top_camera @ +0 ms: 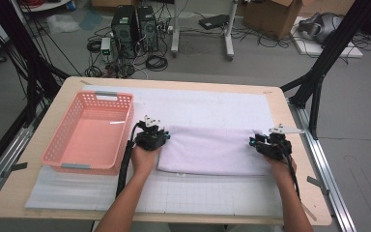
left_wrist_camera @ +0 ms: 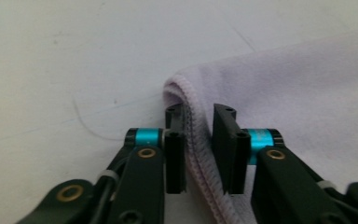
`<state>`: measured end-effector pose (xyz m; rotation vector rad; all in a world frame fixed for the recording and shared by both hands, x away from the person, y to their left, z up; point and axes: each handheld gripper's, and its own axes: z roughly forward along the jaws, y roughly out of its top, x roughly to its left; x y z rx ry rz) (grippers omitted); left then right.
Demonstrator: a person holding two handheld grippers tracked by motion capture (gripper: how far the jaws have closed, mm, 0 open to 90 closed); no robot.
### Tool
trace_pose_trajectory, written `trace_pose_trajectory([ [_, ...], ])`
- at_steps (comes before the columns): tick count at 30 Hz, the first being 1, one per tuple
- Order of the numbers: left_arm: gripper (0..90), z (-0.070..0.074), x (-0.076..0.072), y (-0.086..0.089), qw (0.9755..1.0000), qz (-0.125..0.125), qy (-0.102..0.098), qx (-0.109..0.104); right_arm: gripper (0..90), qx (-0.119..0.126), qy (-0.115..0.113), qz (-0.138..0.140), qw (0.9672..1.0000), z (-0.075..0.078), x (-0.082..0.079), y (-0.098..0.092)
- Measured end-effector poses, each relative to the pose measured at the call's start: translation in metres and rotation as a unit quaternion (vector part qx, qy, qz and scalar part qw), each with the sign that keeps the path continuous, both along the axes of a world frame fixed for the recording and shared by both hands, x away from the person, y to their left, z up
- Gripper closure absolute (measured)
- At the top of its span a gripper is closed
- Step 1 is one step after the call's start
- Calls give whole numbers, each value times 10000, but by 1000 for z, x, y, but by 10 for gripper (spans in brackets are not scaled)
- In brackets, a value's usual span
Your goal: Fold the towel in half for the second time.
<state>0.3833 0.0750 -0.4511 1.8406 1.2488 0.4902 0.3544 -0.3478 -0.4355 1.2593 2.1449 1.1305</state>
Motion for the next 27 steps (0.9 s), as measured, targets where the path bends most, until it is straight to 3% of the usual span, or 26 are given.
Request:
trace_pose_trajectory([
  [2,672,0,-1,1,10000,13,21,70,649,-311,143,40,9994,-8,-1,2],
  [5,642,3,-6,3,10000,12,-2,78,677,-231,139,-217,9994,-11,-4,-6],
  [6,626,4,-9,4,9999,-40,-62,98,677,-317,113,-324,9989,-10,-5,-7],
  [9,609,7,-21,7,9994,-340,-73,-28,663,-175,17,-379,9991,-4,-13,-12],
  [12,648,11,-36,9,9973,-609,-309,-254,641,96,-103,-236,9996,3,-28,-13],
  [17,651,16,-58,9,9924,-1097,-353,-424,639,59,-110,142,9998,5,-55,-9],
  [20,650,12,-71,11,9916,-1177,-264,-473,645,-2,-37,257,9997,3,-70,-7],
  [23,639,1,-80,14,9912,-1275,-48,-340,652,-81,77,346,9993,-4,-80,-7],
  [25,633,1,-85,16,9912,-1245,-96,-434,662,-146,163,332,9992,-8,-85,-8],
  [27,636,0,-90,18,9921,-1213,-44,-325,664,-158,164,288,9993,-10,-89,-10],
])
